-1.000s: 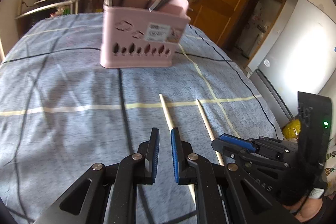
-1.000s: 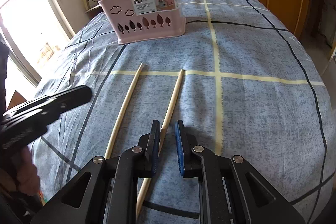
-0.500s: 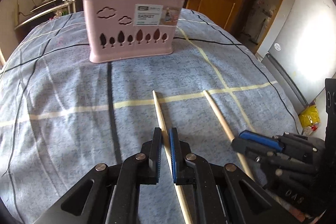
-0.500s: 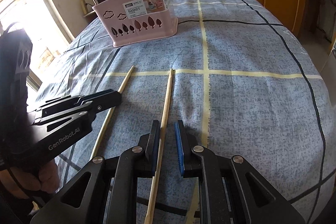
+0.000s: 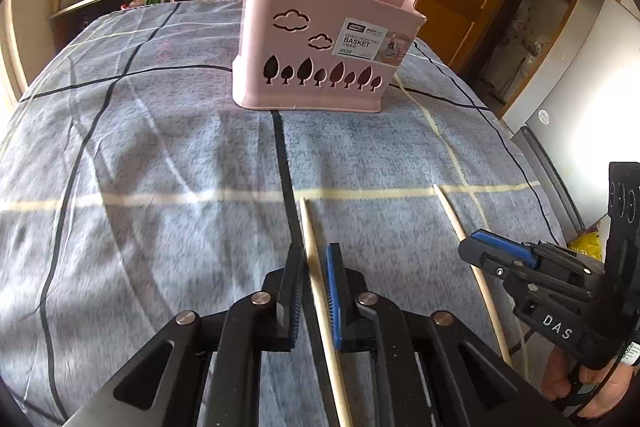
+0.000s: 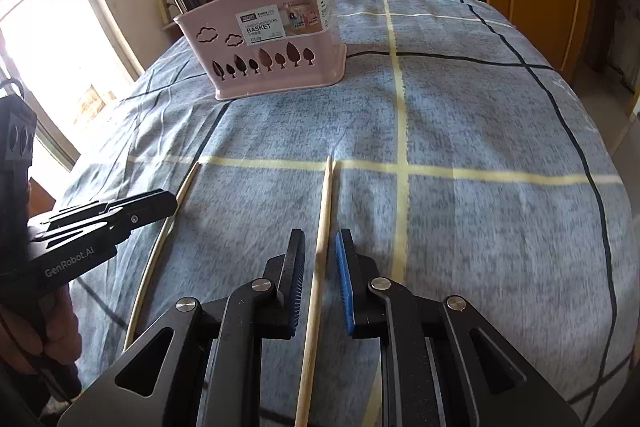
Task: Organize utensils
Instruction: 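Position the left tool around a wooden chopstick while the right tool straddles another, then close the left tool on one wooden chopstick while the right tool closes on the other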
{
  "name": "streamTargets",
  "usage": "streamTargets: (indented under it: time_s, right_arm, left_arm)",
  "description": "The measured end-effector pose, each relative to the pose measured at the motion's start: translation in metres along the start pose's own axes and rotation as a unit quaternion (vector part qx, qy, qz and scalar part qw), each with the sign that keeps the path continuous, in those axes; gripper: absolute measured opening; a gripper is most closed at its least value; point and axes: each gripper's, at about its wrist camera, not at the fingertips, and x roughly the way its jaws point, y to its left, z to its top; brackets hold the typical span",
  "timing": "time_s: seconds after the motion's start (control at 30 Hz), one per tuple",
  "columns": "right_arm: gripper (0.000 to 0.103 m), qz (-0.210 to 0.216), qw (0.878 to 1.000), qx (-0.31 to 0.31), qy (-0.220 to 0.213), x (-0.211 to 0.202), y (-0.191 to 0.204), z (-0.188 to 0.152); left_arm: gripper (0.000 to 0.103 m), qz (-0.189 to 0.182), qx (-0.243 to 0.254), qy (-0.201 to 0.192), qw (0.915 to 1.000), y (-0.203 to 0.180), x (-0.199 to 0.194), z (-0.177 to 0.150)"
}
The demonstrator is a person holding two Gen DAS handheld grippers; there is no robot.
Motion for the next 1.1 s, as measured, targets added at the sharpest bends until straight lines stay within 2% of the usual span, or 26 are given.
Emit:
streamTargets:
  time_s: [0.43,0.57,0.67,0.83,1.0,1.1]
  right_arm:
    - [0.016,-0.013,1.0,-0.021,0.017,0.024,0.004,0.031]
    - [0.012,-0.014,1.0,-0.021,0.018,0.027,0.005,0.035]
    - [0.007,-0.007,1.0,-0.015,0.023,0.029,0.003,0.039]
    - [0.005,0.004,1.0,-0.013,0.014,0.019,0.003,0.044]
    - [0.003,0.01,1.0,-0.021,-0.001,0.005,0.007,0.05]
    - [0.003,0.009,1.0,-0.026,0.009,0.008,0.008,0.051]
  left_arm:
    - [0.012,0.038,0.034,0.012,0.9986,-0.017,0.019,0.017]
    - [0.008,0.046,0.04,0.011,0.9981,-0.022,0.02,0.019]
    - [0.005,0.041,0.031,0.016,0.9985,-0.022,0.021,0.023]
    - [0.005,0.031,0.025,0.018,0.999,-0.018,0.017,0.026]
    - [0.004,0.024,0.029,0.003,0.9993,-0.019,0.003,0.031]
    - [0.005,0.016,0.033,0.009,0.9993,-0.017,0.002,0.032]
